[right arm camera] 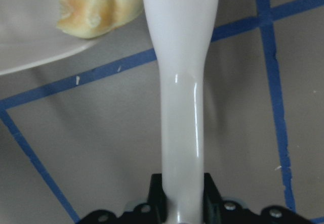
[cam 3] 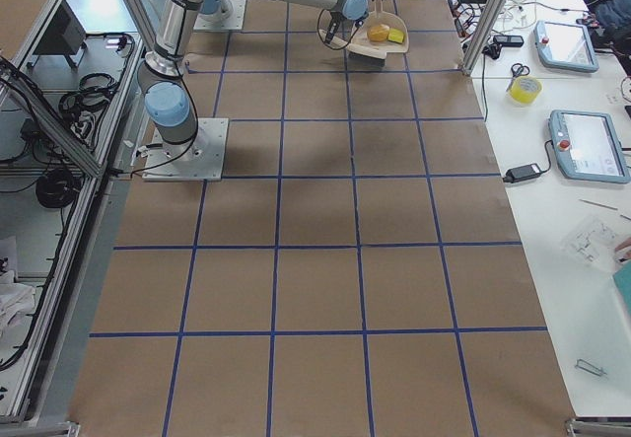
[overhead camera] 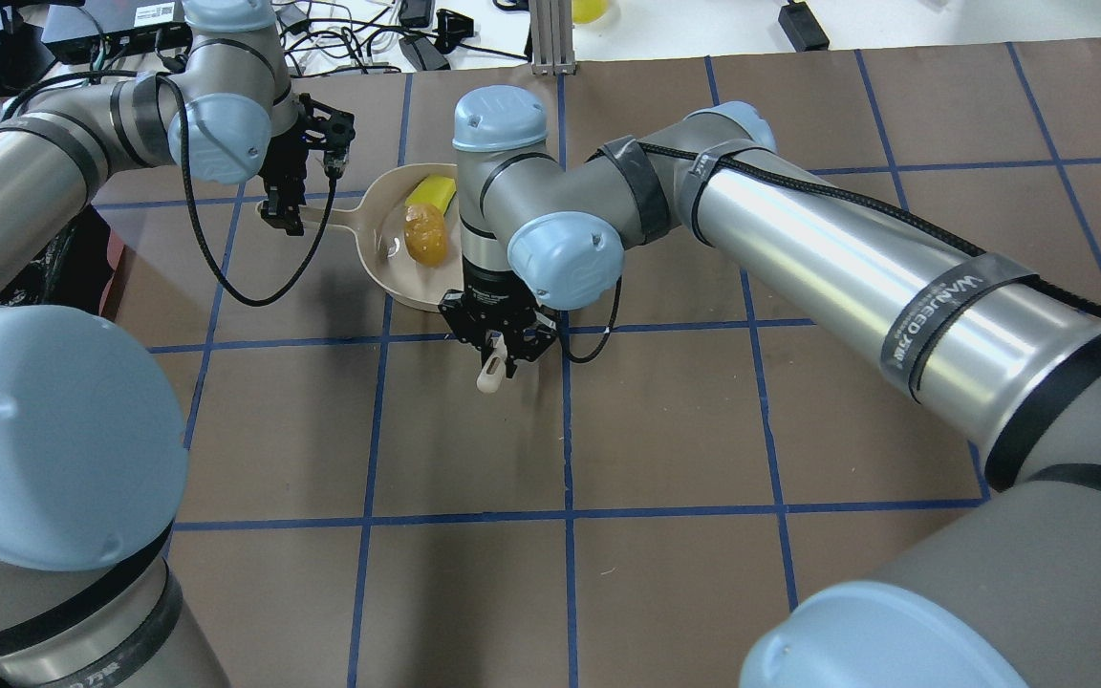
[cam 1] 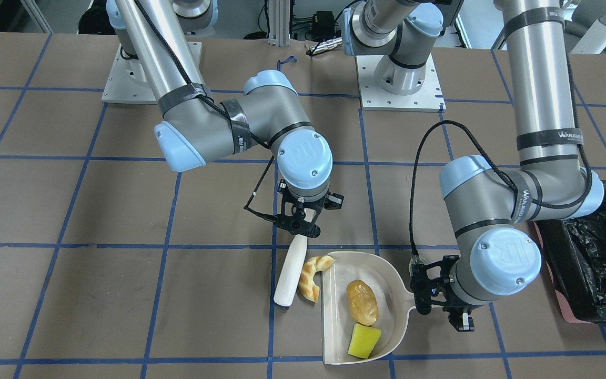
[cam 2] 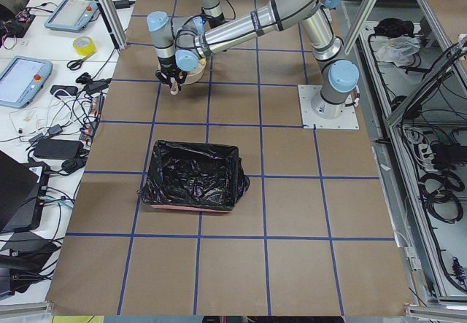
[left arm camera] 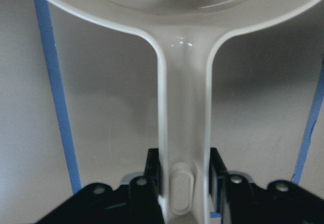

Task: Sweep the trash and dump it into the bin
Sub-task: 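Sweep the remaining items into the dustpan again with the brush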

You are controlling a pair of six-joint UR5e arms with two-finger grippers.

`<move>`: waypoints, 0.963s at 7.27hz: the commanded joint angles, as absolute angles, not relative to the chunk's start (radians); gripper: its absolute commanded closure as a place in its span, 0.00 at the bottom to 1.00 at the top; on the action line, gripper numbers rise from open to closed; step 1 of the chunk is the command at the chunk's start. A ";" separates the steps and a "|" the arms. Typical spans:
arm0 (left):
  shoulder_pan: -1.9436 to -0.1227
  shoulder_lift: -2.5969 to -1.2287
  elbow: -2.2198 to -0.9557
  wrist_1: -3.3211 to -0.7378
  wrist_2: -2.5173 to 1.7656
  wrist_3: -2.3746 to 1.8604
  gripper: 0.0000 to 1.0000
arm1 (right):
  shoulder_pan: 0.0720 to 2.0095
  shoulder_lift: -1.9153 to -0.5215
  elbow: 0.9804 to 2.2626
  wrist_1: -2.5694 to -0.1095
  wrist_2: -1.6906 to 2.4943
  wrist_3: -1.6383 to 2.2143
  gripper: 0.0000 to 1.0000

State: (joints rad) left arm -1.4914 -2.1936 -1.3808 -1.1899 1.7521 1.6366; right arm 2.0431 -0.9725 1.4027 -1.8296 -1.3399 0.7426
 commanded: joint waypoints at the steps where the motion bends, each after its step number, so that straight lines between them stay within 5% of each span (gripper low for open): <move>1: -1.496 -2.194 -1.381 -1.189 1.750 1.635 0.92 | 2.054 -0.928 1.353 -1.864 -1.319 0.715 1.00; 7: -1.496 -2.189 -1.381 -1.189 1.747 1.634 0.92 | 2.071 -0.887 1.287 -1.870 -1.257 0.718 1.00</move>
State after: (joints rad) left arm -1.4969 -2.1915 -1.3804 -1.1888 1.7499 1.6337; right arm 2.0704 -0.8822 1.2855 -1.8942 -1.2192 0.7193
